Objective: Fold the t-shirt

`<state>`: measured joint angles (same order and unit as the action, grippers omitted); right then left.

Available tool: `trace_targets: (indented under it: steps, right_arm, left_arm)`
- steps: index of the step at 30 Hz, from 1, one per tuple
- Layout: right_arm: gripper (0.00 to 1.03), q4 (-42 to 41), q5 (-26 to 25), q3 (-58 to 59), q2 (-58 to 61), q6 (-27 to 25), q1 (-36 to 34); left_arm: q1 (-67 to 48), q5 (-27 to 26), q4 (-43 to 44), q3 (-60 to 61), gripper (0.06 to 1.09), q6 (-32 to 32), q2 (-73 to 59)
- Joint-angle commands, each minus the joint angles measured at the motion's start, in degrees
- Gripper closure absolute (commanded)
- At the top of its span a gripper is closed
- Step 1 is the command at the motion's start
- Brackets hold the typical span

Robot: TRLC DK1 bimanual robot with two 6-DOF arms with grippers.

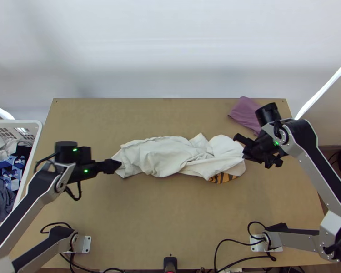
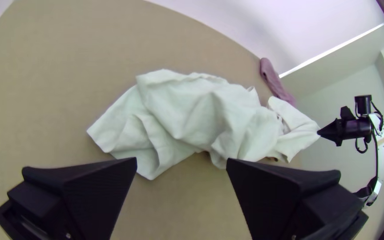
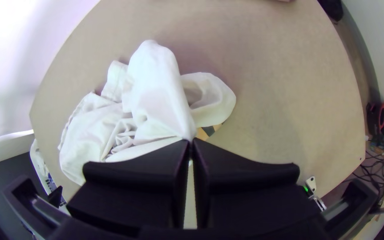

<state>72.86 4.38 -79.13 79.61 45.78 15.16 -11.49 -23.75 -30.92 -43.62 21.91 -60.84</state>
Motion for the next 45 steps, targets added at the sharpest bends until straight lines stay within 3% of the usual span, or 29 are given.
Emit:
trace_targets:
  steps: [1,6,8,11,30,45]
  right_arm:
    - [1.00,-0.8,-0.9,1.6,-2.4,-0.3,-0.8]
    - [1.00,-1.7,-0.8,2.1,-3.2,0.4,-0.3]
    - [1.00,-1.9,-0.8,2.1,-3.4,0.8,-0.1]
    - [1.00,-2.4,-0.8,2.1,-3.8,1.9,0.1]
    - [1.00,-3.3,-0.8,2.1,-4.6,3.4,0.7]
    - [1.00,-5.4,-0.9,2.7,-4.6,4.6,2.6]
  left_arm:
    - [-2.1,0.1,-2.2,-2.2,0.17,-2.1,-4.0]
    - [-3.4,0.2,-1.3,-1.0,0.19,-2.8,-7.9]
    - [-3.2,0.2,-0.3,-0.9,0.30,-2.5,-9.0]
    - [-2.8,0.3,3.8,0.4,0.55,-2.2,-9.7]
    - [-3.2,0.5,6.6,-1.6,0.56,-2.0,-22.4]
    - [-6.4,0.5,9.3,-6.0,0.58,1.8,-26.5]
